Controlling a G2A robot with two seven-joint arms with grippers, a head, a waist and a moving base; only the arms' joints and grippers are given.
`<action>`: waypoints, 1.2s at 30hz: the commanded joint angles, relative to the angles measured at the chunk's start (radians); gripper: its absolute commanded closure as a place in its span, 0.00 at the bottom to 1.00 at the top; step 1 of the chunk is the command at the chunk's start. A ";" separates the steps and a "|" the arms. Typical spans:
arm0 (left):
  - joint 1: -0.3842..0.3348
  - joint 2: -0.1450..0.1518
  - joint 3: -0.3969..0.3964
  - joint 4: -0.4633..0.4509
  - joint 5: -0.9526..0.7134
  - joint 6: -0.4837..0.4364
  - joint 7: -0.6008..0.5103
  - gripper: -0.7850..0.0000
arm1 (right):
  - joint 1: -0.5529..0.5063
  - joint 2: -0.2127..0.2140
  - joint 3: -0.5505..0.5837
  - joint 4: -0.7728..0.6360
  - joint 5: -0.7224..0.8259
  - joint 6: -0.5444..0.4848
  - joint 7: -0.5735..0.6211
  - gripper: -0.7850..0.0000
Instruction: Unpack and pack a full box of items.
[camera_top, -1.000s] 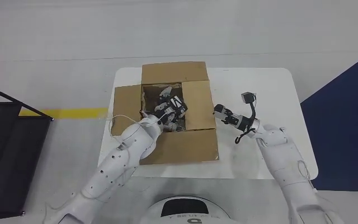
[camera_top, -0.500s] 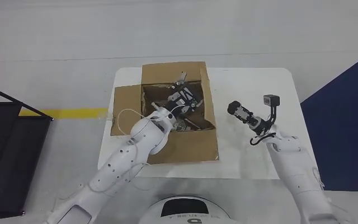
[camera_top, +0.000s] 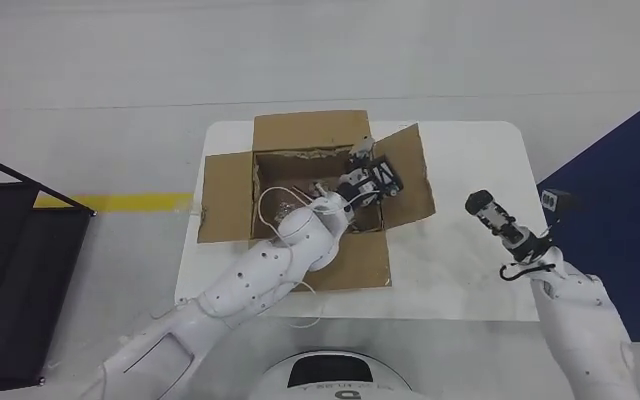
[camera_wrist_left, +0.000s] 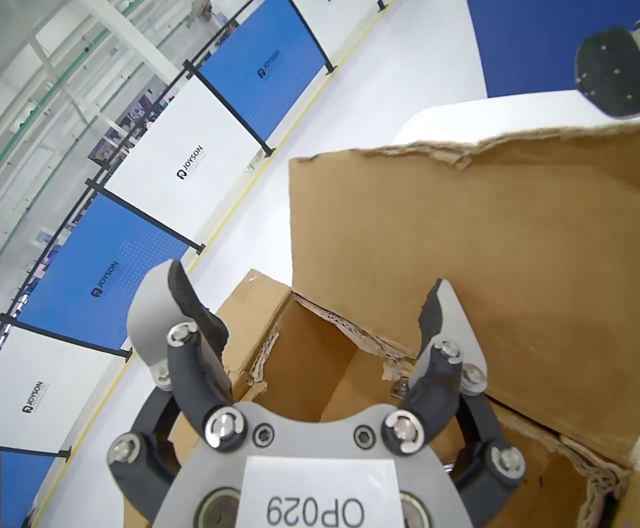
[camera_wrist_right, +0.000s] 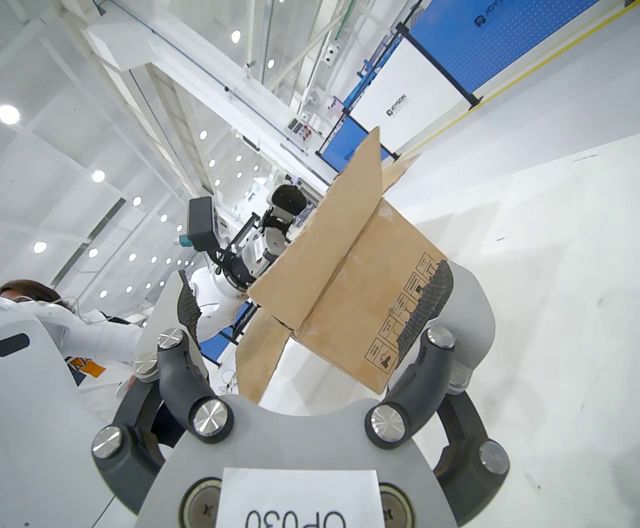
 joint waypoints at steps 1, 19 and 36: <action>-0.007 -0.005 -0.012 -0.001 -0.019 0.004 0.009 0.00 | 0.036 0.005 -0.035 0.006 -0.024 0.000 0.000 0.00; 0.474 0.122 -0.687 -0.494 -0.166 -0.036 0.134 0.00 | 0.170 -0.014 -0.150 -0.286 -0.429 0.119 -0.074 0.00; 0.605 0.152 -0.999 -0.403 -0.324 -0.141 0.165 0.00 | 0.351 -0.037 -0.336 -0.240 -0.651 0.448 -0.109 0.00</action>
